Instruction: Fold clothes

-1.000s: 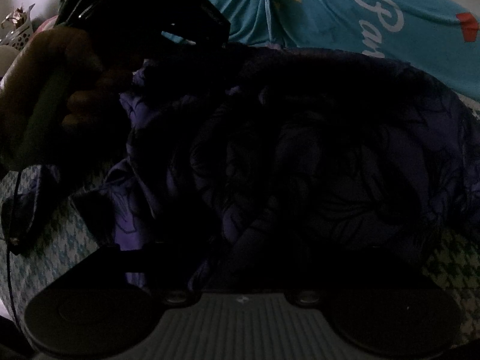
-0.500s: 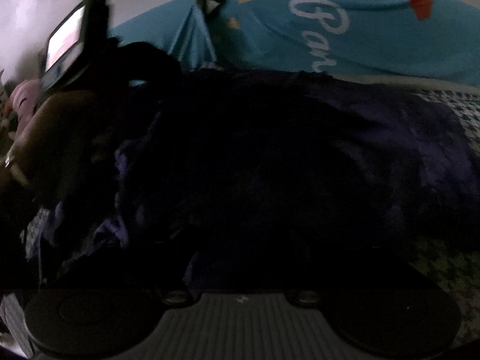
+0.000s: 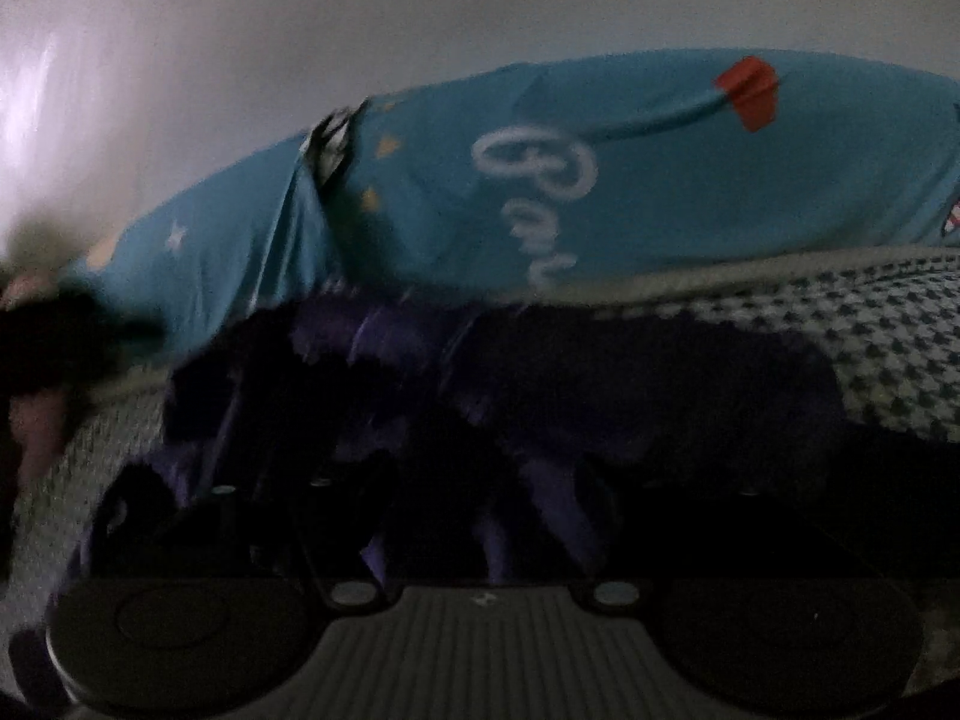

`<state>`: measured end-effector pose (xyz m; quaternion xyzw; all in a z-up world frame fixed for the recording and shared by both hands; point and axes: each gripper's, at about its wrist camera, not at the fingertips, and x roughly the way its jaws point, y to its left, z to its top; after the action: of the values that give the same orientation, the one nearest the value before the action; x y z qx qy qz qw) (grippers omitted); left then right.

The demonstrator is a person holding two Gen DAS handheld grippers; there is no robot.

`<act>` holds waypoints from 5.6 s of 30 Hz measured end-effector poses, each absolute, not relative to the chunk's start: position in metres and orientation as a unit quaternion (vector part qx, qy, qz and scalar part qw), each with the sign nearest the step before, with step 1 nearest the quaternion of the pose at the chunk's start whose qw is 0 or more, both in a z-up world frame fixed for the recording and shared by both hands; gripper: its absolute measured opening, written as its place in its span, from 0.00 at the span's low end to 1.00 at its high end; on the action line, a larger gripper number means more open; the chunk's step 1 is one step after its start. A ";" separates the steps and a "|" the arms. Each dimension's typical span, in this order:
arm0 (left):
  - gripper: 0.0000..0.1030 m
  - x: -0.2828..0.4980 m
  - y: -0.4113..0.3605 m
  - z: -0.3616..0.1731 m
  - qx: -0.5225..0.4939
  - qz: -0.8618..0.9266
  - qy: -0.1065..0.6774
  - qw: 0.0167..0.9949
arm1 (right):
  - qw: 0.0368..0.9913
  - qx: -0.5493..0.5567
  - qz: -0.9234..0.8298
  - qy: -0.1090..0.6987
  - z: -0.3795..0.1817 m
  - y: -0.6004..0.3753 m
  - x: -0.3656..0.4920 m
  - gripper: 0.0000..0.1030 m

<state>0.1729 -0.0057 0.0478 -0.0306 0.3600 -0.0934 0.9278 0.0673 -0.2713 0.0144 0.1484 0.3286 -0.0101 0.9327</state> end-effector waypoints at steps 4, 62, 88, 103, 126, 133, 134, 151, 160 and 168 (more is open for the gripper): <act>0.85 0.141 0.002 0.044 -0.041 -0.095 0.385 0.917 | 0.934 0.186 -0.017 0.306 0.017 -0.293 0.073 0.64; 1.00 0.112 0.027 -0.029 -0.057 -0.052 0.485 0.871 | 0.959 0.151 -0.113 0.214 0.009 -0.325 0.156 0.46; 1.00 0.085 0.122 0.011 -0.067 0.076 0.401 0.910 | 0.939 0.127 0.029 0.318 0.016 -0.200 0.020 0.48; 1.00 0.025 0.135 0.001 -0.090 0.182 0.409 0.890 | 0.925 0.109 0.058 0.359 -0.003 -0.167 -0.039 0.49; 1.00 -0.087 0.125 0.010 -0.081 0.282 0.381 0.877 | 0.927 0.104 0.068 0.353 -0.002 -0.161 -0.066 0.49; 1.00 -0.124 0.138 0.063 -0.084 0.314 0.300 0.897 | 0.930 0.081 0.061 0.354 -0.008 -0.157 -0.066 0.49; 1.00 -0.130 0.143 0.070 -0.088 0.322 0.288 0.898 | 0.930 0.078 0.060 0.355 -0.009 -0.157 -0.066 0.49; 1.00 -0.213 0.235 0.137 -0.153 0.440 0.204 0.861 | 0.934 0.005 0.056 0.354 -0.020 -0.138 -0.067 0.49; 1.00 -0.229 0.263 0.145 -0.166 0.473 0.192 0.844 | 0.933 -0.005 0.057 0.357 -0.021 -0.135 -0.067 0.49; 1.00 -0.237 0.269 0.150 -0.166 0.486 0.189 0.837 | 0.933 -0.009 0.056 0.355 -0.021 -0.134 -0.068 0.49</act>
<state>-0.2365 0.2686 0.1498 -0.1655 0.1888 0.4859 0.8372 -0.0678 -0.1342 -0.0209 -0.0089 0.3555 0.0562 0.9330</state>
